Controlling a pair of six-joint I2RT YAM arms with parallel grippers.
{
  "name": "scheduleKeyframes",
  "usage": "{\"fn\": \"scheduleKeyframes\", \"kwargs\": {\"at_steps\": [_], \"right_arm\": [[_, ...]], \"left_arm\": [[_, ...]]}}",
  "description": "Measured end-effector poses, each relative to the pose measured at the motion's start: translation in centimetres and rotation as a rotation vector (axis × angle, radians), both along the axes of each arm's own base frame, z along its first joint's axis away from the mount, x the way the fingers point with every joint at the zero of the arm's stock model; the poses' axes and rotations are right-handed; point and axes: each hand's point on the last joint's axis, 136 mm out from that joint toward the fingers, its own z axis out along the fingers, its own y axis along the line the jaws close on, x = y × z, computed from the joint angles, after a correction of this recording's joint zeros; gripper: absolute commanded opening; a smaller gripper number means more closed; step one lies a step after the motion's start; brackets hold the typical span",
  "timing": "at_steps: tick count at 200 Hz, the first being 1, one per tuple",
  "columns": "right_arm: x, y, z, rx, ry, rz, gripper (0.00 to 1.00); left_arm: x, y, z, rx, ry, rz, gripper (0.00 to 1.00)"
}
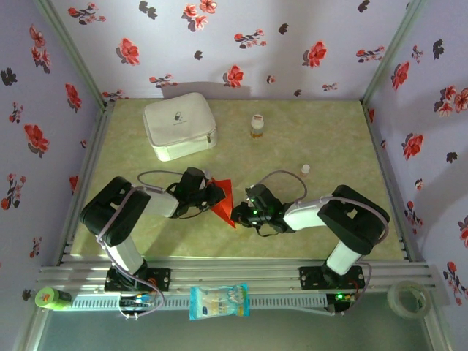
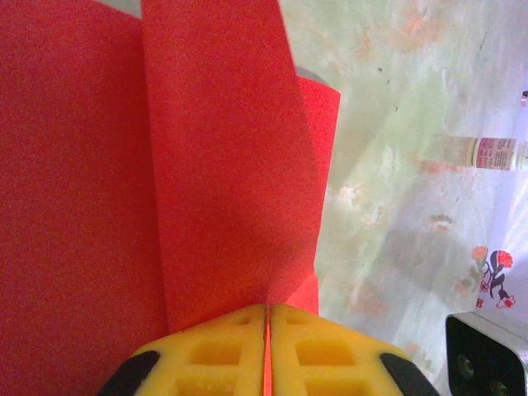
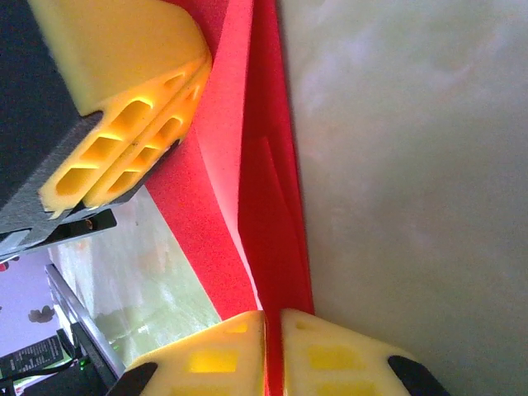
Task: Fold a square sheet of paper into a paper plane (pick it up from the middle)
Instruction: Perform the fourth fold on the wing at the bottom-center of the table.
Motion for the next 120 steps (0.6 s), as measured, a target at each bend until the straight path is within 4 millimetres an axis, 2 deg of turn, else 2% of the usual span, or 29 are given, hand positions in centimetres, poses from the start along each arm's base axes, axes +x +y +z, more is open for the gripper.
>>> {"fn": "scheduleKeyframes", "kwargs": {"at_steps": [32,64,120], "right_arm": [[-0.5,-0.2,0.1,-0.002,0.014,0.01,0.12],[-0.9,-0.7,-0.2,-0.025,0.034,0.015,0.06],[-1.1,-0.7,-0.2,-0.025,0.041,0.021,0.12]], "left_arm": [[0.0,0.0,0.0,0.0,0.0,0.0,0.1],[-0.1,0.0,0.0,-0.002,0.003,-0.003,0.1],[-0.2,-0.1,-0.1,-0.006,0.008,-0.01,0.09]]}}
